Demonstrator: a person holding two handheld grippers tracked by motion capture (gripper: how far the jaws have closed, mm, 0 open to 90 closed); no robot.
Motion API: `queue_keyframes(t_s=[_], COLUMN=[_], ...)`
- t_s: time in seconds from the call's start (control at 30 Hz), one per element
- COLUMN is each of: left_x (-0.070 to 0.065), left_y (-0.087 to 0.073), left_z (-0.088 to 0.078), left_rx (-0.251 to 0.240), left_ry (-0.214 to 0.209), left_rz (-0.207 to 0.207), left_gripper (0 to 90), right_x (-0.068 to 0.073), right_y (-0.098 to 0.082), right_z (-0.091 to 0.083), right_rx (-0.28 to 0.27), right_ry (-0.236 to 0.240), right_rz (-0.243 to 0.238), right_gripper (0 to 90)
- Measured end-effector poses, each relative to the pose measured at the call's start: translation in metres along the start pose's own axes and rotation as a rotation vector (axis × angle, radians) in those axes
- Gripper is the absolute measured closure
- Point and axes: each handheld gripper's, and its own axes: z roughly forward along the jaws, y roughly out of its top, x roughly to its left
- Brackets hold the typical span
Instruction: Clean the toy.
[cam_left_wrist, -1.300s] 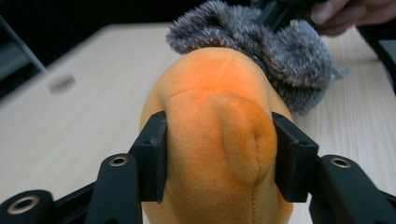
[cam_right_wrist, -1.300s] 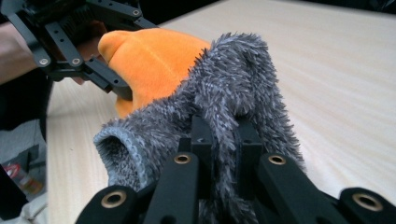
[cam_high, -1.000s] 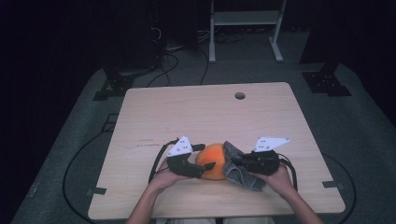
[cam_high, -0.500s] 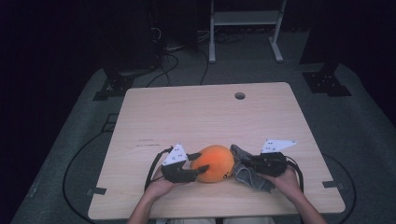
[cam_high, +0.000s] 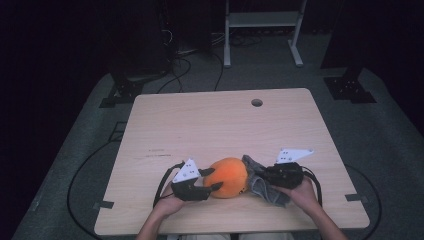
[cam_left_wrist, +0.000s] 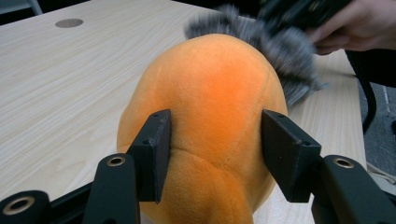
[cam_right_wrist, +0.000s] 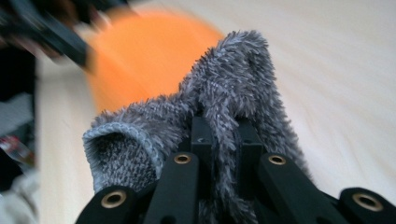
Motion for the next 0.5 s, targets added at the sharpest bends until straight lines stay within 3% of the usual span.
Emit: queue_keyframes(t_s=[0.07, 0.1, 0.23, 0.33, 0.43, 0.47, 0.5], left_x=[-0.001, -0.002, -0.006, -0.011, -0.014, -0.014, -0.011], left_y=[0.001, 0.001, 0.004, 0.006, 0.009, 0.010, 0.014], left_z=[0.000, 0.001, 0.004, 0.007, 0.004, 0.003, -0.001], left_rx=[-0.003, -0.004, 0.003, 0.014, 0.037, 0.039, 0.026], left_ry=[-0.002, 0.000, -0.008, -0.021, -0.052, -0.063, -0.085], left_rz=[0.000, 0.001, 0.017, 0.043, 0.059, 0.059, 0.034], left_gripper=[44.0, 43.8, 43.6, 43.7, 40.4, 35.2, 30.7], right_x=[-0.004, -0.003, 0.007, 0.019, 0.025, 0.025, 0.024], right_y=[-0.009, -0.009, 0.007, 0.025, 0.030, 0.027, 0.025], right_z=[-0.003, -0.006, -0.020, -0.018, -0.004, 0.002, 0.004], right_rx=[0.048, 0.043, -0.042, -0.078, -0.023, -0.011, -0.009], right_ry=[-0.025, -0.020, 0.021, 0.063, 0.056, 0.061, 0.066], right_rz=[0.008, 0.009, -0.022, -0.067, -0.102, -0.102, -0.093], right_gripper=[81.5, 81.5, 81.5, 81.5, 81.5, 81.5, 81.5])
